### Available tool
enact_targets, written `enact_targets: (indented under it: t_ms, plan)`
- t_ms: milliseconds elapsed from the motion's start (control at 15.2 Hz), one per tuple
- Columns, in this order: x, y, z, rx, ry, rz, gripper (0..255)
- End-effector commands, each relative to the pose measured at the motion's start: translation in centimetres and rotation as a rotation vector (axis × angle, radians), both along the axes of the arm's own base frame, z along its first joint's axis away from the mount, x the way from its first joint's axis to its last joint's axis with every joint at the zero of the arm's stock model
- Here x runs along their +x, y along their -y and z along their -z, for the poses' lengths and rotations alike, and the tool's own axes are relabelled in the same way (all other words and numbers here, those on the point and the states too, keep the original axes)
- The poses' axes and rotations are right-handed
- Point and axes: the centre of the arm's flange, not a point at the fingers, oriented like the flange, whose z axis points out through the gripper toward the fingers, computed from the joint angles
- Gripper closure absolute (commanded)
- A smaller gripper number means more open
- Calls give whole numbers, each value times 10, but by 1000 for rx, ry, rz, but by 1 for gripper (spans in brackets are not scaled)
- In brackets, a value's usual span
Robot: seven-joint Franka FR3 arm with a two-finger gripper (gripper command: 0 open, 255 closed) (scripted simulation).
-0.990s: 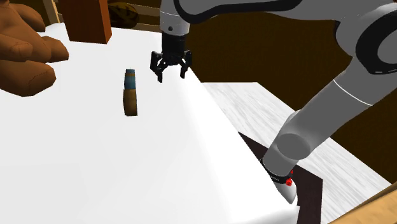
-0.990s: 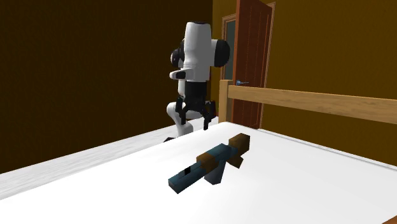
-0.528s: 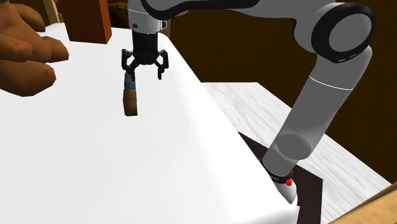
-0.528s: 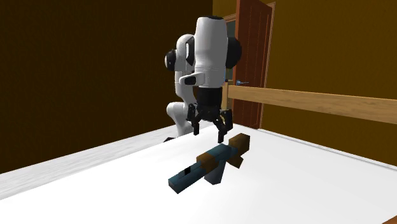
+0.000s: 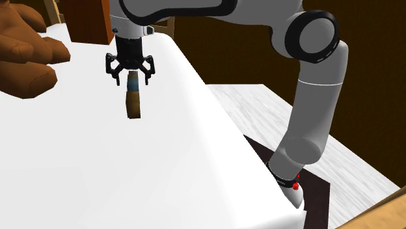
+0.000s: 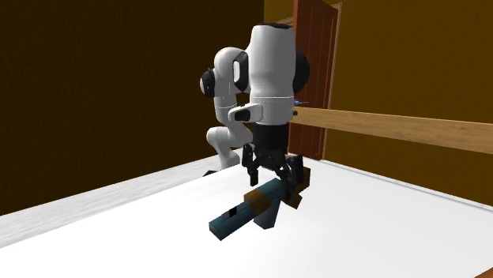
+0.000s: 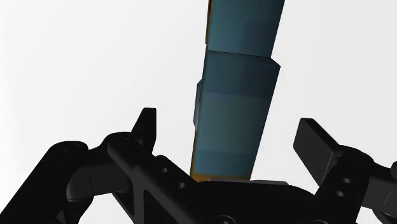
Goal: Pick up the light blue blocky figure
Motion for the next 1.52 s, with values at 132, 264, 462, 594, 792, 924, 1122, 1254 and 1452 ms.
enact_targets:
  t_ms: [132, 264, 462, 594, 792, 924, 1122, 1254, 1452]
  plan:
    - [1, 1, 20, 0, 1, 2, 0]
    - [1, 1, 24, 0, 1, 2, 0]
    - [1, 0, 23, 0, 1, 2, 255]
    - [1, 0, 23, 0, 1, 2, 255]
    - [1, 0, 23, 0, 1, 2, 255]
    - [1, 1, 24, 0, 1, 2, 255]
    - [1, 1, 8, 0, 1, 2, 255]
    - [1, 1, -3, 0, 1, 2, 255]
    - [1, 1, -19, 0, 1, 2, 255]
